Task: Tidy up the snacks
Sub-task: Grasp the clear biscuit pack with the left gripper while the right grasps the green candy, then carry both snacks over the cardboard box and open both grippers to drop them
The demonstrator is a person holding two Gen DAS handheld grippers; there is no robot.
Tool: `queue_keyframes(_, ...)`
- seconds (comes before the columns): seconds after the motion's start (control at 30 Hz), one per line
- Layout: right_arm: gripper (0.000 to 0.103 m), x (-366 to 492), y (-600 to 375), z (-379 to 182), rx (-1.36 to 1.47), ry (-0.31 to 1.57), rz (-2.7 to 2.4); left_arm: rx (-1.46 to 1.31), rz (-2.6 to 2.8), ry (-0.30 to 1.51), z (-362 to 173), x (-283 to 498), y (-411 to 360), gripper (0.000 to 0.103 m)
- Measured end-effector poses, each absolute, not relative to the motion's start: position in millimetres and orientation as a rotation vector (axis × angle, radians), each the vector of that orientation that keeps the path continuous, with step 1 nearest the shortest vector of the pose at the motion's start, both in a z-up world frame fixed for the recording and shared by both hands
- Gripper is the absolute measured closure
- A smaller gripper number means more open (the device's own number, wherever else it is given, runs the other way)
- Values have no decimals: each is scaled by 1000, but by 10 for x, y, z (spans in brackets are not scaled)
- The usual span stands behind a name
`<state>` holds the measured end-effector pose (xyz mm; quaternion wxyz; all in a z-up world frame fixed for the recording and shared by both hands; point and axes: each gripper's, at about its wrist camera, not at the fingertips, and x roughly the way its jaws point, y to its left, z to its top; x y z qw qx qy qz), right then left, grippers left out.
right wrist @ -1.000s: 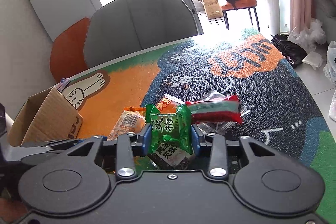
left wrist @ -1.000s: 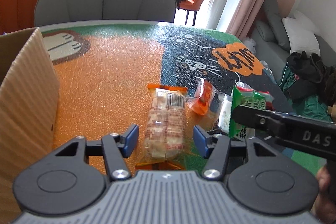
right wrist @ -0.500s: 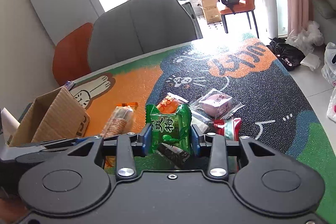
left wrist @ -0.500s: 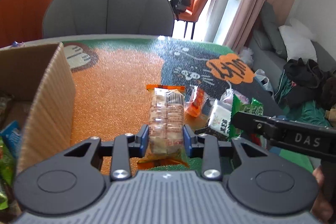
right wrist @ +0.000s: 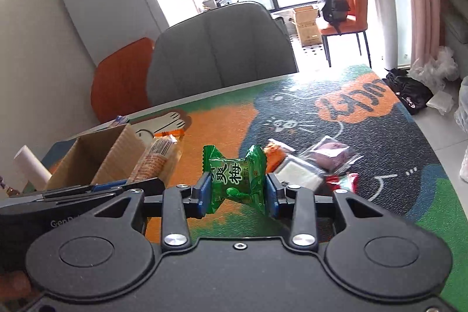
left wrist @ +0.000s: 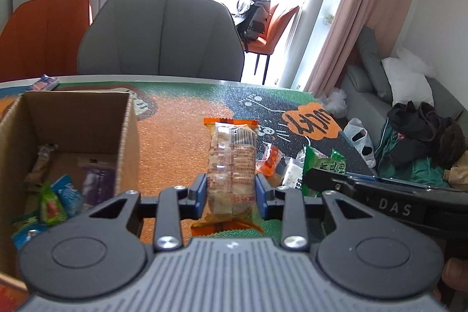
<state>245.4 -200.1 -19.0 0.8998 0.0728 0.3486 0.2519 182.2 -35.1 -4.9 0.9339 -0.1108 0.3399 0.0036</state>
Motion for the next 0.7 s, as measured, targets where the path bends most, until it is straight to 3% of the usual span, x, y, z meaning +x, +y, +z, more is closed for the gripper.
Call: queue_keyframes(0.7, 66, 2108, -1431, 117, 83, 675, 610, -260, 75, 632, 277, 1272, 150, 70)
